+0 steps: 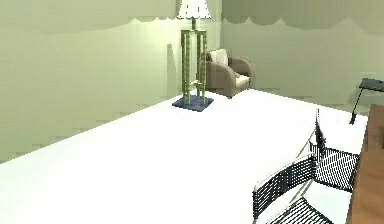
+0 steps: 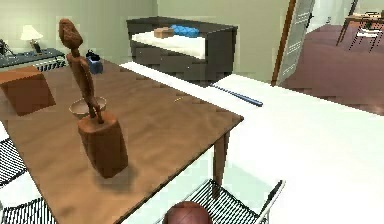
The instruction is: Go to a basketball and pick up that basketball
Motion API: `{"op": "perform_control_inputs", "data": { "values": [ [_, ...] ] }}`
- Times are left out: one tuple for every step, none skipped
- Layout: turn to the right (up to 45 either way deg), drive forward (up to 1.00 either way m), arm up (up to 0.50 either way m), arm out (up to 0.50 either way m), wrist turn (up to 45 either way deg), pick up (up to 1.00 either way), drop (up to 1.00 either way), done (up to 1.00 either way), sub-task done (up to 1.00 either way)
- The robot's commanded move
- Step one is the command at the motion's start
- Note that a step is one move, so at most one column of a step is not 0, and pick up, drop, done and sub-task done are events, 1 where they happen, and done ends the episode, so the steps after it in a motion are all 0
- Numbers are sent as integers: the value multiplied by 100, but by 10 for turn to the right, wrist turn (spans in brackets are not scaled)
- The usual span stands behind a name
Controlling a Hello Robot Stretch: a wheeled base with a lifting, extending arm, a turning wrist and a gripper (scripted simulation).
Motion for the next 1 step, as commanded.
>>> {"op": "perform_control_inputs", "data": {
  "values": [
    [0, 0, 10, 0, 0, 0, 0, 0, 0]
  ]
}}
